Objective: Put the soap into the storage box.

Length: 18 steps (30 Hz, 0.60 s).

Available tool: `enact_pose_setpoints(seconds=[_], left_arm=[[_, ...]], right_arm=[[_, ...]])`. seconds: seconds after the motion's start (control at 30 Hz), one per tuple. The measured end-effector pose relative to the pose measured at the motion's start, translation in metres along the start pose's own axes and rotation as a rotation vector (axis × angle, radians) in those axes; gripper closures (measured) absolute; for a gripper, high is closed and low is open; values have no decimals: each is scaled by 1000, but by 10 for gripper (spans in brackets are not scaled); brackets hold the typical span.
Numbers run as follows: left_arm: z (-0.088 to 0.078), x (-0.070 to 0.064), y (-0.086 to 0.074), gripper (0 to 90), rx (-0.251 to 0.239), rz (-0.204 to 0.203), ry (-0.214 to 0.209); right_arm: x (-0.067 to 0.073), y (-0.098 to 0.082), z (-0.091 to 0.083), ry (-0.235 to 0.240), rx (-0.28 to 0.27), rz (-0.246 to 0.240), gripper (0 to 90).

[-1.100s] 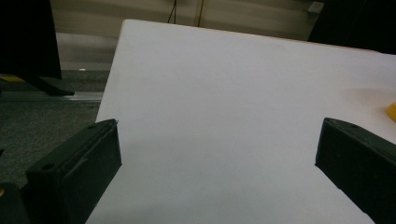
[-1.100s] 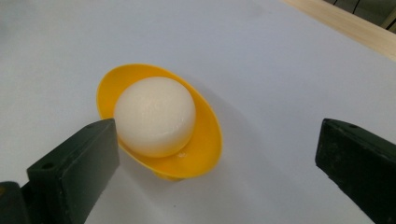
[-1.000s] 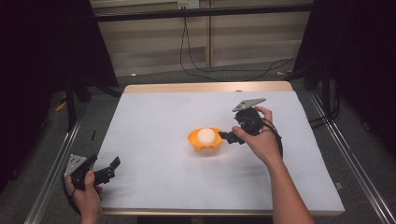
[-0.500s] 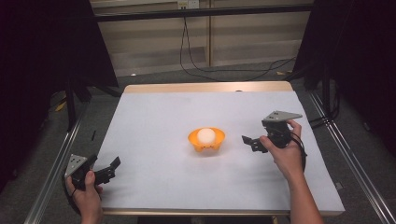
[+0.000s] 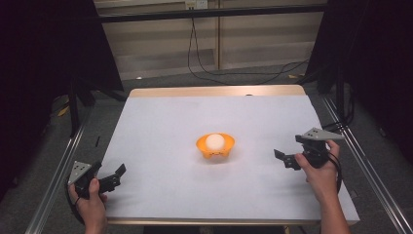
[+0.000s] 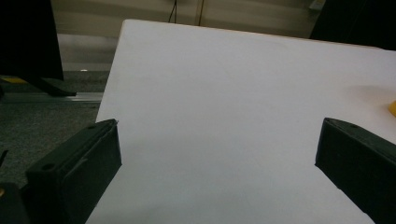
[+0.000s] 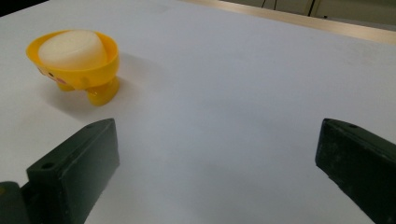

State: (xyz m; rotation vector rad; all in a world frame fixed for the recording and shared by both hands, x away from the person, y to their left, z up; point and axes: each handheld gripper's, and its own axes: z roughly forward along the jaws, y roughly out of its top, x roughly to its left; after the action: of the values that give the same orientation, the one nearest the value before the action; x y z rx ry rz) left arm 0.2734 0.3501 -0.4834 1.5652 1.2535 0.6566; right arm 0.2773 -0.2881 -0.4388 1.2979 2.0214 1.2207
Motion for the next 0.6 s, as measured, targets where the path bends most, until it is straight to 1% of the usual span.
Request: enact_pose_setpoints(seconds=[0.07, 0.1, 0.13, 0.2, 0.23, 0.3, 0.33, 0.37, 0.47, 0.5, 0.53, 0.57, 0.6], left_arm=[[0, 0, 0, 0, 0, 1, 0], [0, 0, 0, 0, -1, -2, -2], [0, 0, 0, 0, -1, 3, 0], [0, 0, 0, 0, 0, 5, 2], [0, 0, 0, 0, 2, 6, 2], [0, 0, 0, 0, 2, 6, 2], [0, 0, 0, 0, 2, 7, 1], [0, -1, 0, 0, 1, 6, 2], [0, -1, 0, 0, 0, 9, 1], [0, -1, 0, 0, -1, 2, 0], [0, -1, 0, 0, -1, 3, 0], [0, -1, 0, 0, -1, 3, 0], [0, -2, 0, 0, -1, 2, -1]], right_arm=[[-4, -6, -5, -11, -4, 10, 0], [-4, -6, -5, -11, -4, 10, 0], [-9, -13, -11, -17, -15, 23, 0], [-10, -15, -13, -21, -20, 29, 0], [-15, -22, -18, -31, -27, 41, 0], [-16, -25, -20, -39, -26, 42, 0], [-21, -32, -25, -52, -29, 57, 0], [-21, -32, -25, -52, -29, 57, 0], [-27, -41, -32, -64, -40, 83, 0], [-29, -45, -34, -69, -41, 88, 0], [-31, -48, -37, -77, -43, 93, 0], [-34, -55, -41, -87, -43, 108, 0], [-36, -57, -43, -93, -43, 111, 0]])
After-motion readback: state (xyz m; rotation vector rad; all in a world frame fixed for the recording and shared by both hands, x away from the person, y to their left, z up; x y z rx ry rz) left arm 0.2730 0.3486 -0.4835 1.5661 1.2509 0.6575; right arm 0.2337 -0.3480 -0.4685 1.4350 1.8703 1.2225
